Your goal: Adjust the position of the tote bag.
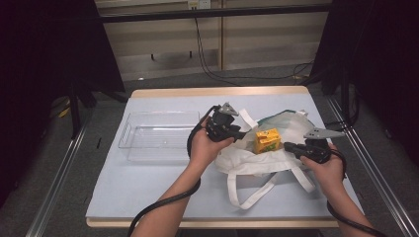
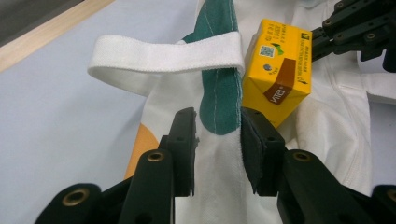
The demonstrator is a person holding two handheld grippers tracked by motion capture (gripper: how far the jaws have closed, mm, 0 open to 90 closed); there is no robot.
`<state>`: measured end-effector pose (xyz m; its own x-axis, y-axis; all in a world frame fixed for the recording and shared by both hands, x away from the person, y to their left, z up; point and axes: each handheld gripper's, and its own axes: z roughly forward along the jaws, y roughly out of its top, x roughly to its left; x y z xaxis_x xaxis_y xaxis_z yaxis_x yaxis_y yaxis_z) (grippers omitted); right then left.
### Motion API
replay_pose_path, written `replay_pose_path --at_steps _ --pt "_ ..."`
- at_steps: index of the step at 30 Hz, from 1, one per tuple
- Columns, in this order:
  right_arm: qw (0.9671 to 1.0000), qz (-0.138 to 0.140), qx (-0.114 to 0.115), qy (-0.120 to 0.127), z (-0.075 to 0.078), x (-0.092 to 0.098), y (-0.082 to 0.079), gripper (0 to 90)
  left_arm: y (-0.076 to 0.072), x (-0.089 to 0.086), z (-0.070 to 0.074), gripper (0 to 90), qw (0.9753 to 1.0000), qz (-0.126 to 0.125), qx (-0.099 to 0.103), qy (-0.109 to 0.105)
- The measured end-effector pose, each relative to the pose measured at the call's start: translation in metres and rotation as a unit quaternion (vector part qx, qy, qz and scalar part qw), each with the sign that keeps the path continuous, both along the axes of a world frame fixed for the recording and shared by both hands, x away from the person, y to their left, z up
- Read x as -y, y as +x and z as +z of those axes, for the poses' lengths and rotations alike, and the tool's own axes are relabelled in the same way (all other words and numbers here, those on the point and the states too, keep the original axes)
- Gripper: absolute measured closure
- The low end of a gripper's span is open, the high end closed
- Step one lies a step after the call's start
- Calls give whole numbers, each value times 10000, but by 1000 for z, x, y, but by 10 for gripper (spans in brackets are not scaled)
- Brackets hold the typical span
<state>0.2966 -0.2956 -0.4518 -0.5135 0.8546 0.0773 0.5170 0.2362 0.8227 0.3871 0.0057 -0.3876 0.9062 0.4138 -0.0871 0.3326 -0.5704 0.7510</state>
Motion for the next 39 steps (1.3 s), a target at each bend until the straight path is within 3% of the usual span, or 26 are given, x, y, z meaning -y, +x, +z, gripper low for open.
replay_pose_path --at_steps 4,11,18,27,37,39 --pt "10000 13 -13 -71 -2 0 -1 880 5 0 -1 753 10000 -25 -63 -8" --pt "9999 59 5 -159 -4 -2 -5 879 14 -4 -1 836 9997 198 -139 -82" --pt "9998 66 21 -191 -6 -2 -7 880 22 -4 -3 862 9994 316 -162 3" --pt "9997 81 2 -209 -9 -1 -11 880 34 -6 -8 874 9983 484 -322 -67" --pt "9997 94 -23 -225 -12 1 -16 879 45 -3 -9 878 9980 517 -307 204" --pt "9996 114 1 -245 -12 2 -16 879 46 -2 -12 878 9976 591 -333 114"
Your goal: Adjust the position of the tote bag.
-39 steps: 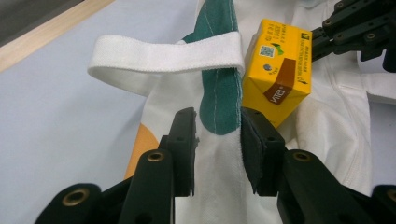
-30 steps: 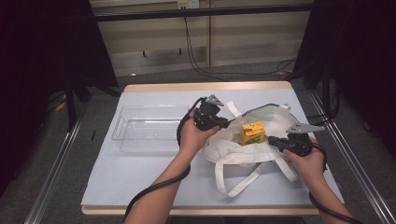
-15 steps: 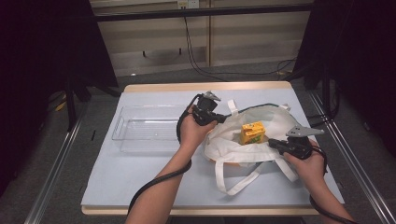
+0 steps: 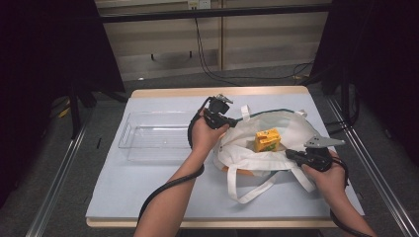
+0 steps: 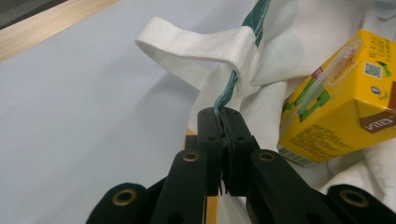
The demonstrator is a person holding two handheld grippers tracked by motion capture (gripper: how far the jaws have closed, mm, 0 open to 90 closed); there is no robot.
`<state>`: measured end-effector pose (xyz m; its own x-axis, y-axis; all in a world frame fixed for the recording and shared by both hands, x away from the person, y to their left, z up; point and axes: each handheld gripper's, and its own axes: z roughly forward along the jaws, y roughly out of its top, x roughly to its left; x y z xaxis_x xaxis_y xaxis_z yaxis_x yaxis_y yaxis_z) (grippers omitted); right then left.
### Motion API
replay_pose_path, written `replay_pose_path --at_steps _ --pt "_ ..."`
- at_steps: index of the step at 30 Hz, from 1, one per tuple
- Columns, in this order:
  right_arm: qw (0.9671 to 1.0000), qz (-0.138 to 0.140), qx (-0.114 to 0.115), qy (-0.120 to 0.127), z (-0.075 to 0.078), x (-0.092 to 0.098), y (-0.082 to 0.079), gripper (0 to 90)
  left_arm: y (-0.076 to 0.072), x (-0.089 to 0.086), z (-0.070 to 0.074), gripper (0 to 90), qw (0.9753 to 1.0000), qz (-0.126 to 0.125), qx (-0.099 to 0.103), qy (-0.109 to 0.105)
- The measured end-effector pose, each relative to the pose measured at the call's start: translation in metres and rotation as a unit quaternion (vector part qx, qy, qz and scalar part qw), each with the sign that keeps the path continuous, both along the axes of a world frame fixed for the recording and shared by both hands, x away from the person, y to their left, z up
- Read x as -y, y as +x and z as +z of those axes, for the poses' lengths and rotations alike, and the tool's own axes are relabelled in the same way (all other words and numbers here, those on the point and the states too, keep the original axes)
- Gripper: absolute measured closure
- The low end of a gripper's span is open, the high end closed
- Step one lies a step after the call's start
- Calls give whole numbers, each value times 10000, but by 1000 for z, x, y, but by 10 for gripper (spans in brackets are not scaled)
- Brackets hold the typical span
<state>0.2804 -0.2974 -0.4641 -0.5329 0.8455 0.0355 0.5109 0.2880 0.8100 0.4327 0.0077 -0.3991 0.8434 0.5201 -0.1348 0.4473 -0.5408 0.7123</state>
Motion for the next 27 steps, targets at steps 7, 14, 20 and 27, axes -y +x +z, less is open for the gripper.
replay_pose_path --at_steps 7,14,20,27 --pt "10000 16 -30 30 -1 1 -1 880 6 1 -6 878 9999 33 -65 130" --pt "10000 37 -81 -16 -4 2 -3 882 11 3 -9 876 9997 148 -170 118" --pt "9999 50 -112 -12 -7 3 -4 884 15 3 -14 875 9993 242 -235 149" --pt "9999 65 -117 -20 -8 4 -4 884 18 4 -20 875 9989 361 -270 164"
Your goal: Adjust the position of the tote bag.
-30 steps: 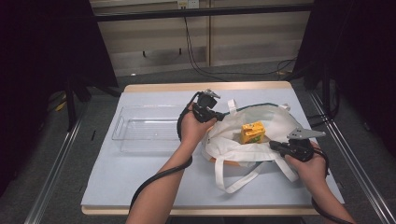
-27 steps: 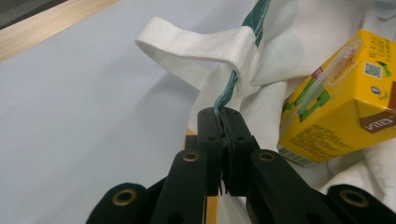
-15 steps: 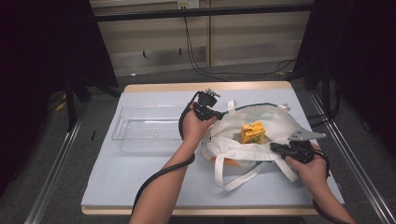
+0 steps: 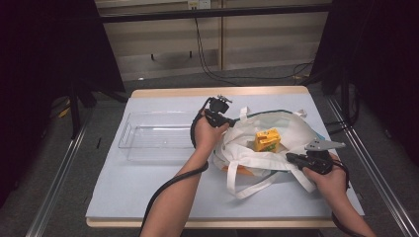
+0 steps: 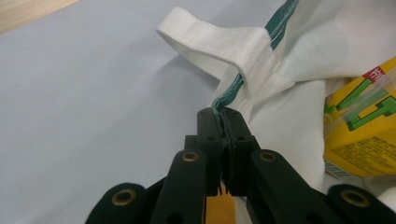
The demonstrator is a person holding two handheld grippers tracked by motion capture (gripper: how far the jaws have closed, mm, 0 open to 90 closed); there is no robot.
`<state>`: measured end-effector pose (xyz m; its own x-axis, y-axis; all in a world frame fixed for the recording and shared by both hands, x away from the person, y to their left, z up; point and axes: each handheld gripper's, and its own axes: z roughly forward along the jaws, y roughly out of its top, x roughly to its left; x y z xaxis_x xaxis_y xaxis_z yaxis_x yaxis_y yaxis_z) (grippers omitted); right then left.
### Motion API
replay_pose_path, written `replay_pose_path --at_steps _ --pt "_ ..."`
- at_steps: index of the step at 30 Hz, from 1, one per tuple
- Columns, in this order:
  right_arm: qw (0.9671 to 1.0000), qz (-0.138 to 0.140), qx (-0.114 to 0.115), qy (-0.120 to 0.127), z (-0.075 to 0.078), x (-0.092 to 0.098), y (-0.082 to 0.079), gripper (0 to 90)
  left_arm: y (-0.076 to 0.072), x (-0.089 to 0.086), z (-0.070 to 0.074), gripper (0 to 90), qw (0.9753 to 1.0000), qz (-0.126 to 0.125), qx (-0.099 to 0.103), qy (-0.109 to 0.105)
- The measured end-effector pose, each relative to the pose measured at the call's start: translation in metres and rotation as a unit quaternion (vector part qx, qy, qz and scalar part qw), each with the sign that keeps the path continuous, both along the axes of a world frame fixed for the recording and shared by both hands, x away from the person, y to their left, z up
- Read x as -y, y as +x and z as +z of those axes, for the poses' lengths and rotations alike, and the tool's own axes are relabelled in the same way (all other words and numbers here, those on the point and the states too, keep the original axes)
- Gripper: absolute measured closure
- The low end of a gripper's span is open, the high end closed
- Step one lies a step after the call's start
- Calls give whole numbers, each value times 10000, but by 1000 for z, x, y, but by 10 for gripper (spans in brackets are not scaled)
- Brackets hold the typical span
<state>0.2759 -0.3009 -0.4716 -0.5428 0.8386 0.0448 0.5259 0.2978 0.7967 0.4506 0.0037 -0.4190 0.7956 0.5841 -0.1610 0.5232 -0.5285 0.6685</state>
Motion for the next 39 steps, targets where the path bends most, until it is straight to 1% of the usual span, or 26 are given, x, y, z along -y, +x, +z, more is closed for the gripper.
replay_pose_path --at_steps 1,2,3,4,6,8,10,12,14,15,21,22,23,25,27,30,32,35,36,37,39 --pt "10000 -1 8 -9 0 0 0 885 1 -1 0 875 10000 -36 -13 37" --pt "10000 12 -3 -3 0 0 -1 885 1 0 -1 874 10000 -1 1 25" --pt "10000 16 -3 -3 0 0 -1 885 1 1 -2 874 10000 37 -31 34" --pt "10000 12 0 -4 0 0 -1 885 1 1 -2 874 10000 17 -22 60" --pt "10000 27 -9 -21 0 1 -2 885 1 2 -4 874 10000 76 -24 61" --pt "10000 11 -4 -14 -1 1 -2 885 2 3 -4 874 9999 104 -14 113" --pt "10000 18 11 -27 -1 1 -2 886 3 3 -5 874 9998 104 -63 130" --pt "10000 26 8 -25 -1 1 -3 888 5 4 -6 874 9997 120 -48 184" --pt "10000 25 2 -21 -2 2 -4 887 5 4 -8 874 9997 135 -89 186" --pt "10000 25 -5 -15 -2 2 -4 887 5 5 -9 874 9997 180 -43 145" --pt "10000 42 3 -13 -3 3 -5 889 6 4 -13 873 9996 210 -86 151" --pt "10000 45 11 -13 -3 3 -5 889 6 5 -14 873 9995 256 -64 145" --pt "10000 46 15 -12 -3 3 -5 889 6 4 -15 873 9996 214 -83 192" --pt "10000 13 1 -3 -4 2 -6 890 6 5 -17 873 9995 250 -100 165" --pt "10000 21 2 6 -4 3 -6 890 7 4 -18 873 9994 194 -153 224" --pt "10000 28 -33 19 -5 3 -7 890 8 4 -19 872 9994 198 -177 220" --pt "10000 4 -12 7 -6 3 -7 892 8 5 -20 872 9994 216 -170 224" --pt "10000 17 -37 15 -6 3 -7 892 8 4 -22 871 9993 182 -205 265" --pt "10000 18 -38 19 -6 3 -7 892 8 5 -23 870 9993 223 -208 236" --pt "10000 29 -28 25 -6 4 -7 892 8 5 -23 870 9991 226 -243 254" --pt "10000 27 -36 44 -7 4 -7 892 8 5 -24 871 9992 232 -251 208"
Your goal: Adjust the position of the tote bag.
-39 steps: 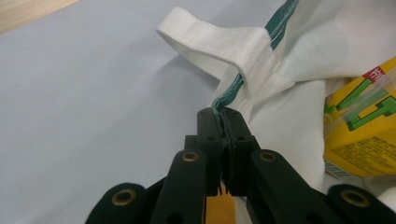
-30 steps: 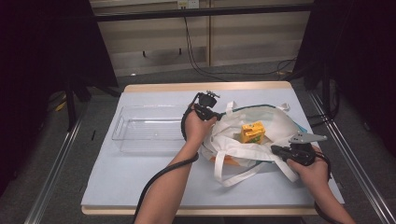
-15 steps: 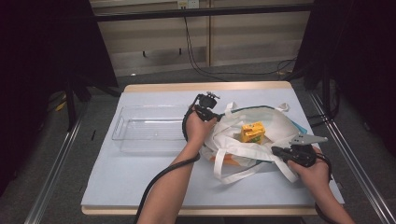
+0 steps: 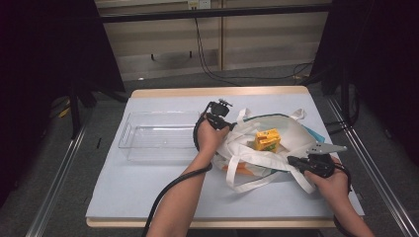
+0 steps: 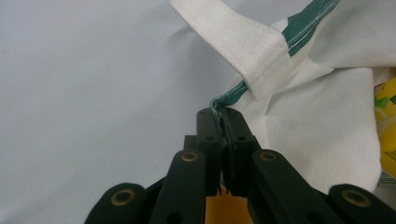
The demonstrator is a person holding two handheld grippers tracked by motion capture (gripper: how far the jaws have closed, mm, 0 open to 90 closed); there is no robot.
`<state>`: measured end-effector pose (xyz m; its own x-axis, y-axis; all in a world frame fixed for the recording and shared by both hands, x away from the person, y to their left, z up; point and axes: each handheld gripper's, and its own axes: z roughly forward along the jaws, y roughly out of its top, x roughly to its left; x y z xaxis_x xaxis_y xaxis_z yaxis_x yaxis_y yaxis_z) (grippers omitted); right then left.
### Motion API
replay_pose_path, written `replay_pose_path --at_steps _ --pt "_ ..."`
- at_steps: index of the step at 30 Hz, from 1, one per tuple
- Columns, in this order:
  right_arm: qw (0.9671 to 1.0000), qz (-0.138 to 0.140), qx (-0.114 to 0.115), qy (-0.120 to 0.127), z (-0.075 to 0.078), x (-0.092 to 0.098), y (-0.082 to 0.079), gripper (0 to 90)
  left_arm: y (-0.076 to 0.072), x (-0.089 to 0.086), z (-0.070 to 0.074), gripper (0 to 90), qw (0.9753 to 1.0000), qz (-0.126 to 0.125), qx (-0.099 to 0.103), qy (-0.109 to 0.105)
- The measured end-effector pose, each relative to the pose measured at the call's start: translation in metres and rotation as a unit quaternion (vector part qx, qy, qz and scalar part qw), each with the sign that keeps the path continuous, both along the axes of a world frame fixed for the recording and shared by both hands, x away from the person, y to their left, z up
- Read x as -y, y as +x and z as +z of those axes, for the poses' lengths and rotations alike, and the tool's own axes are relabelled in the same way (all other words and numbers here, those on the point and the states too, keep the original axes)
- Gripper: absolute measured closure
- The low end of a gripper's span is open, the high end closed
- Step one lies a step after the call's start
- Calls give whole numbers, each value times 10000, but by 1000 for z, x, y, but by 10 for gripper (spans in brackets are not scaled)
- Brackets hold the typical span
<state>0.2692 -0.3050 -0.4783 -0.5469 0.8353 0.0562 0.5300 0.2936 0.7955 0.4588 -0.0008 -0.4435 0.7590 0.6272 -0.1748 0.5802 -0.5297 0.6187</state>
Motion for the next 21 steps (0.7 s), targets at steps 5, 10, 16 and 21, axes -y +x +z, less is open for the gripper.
replay_pose_path --at_steps 5,10,16,21 --pt "10000 -7 -17 -7 0 0 0 892 0 0 -1 870 10000 -6 11 16" --pt "10000 14 9 -12 0 0 0 892 0 -2 -4 871 10000 26 -46 4" --pt "10000 6 9 -18 -1 -1 -1 892 0 0 -6 870 10000 38 -68 0" --pt "10000 -2 11 -12 -1 -1 -1 891 0 0 -8 870 10000 15 -70 29"
